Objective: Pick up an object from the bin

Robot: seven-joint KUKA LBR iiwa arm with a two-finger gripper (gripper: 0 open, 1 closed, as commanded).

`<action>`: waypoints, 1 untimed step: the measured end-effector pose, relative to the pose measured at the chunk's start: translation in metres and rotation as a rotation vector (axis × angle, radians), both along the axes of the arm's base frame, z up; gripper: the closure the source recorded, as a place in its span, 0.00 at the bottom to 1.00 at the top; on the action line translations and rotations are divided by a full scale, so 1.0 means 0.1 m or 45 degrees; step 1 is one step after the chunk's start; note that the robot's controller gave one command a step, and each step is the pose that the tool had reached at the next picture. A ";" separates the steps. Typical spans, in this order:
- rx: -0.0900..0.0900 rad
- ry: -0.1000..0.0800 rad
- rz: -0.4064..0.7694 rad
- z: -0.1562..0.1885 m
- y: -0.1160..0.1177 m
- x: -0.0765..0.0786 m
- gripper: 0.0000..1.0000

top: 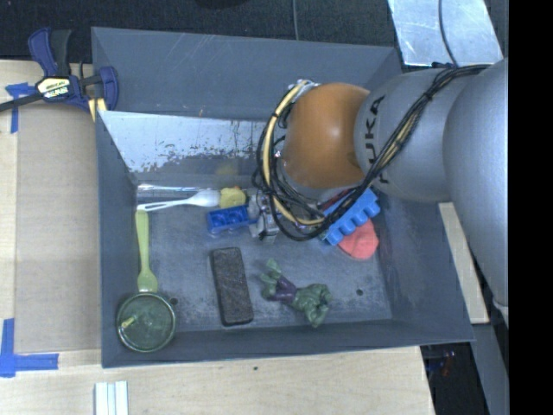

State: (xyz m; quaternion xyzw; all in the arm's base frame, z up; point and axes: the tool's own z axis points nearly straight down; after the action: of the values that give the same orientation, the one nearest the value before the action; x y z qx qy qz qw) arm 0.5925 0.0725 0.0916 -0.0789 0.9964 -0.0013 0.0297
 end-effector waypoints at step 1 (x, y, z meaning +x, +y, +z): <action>0.001 -0.021 0.042 -0.04 0.78 0.07 1.00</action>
Offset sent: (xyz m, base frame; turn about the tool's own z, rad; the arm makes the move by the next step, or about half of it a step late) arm 0.0033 0.0208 0.0555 0.0466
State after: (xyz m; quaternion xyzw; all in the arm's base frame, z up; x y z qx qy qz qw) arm 0.5995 0.1501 0.0874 -0.0954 0.9947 -0.0013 0.0381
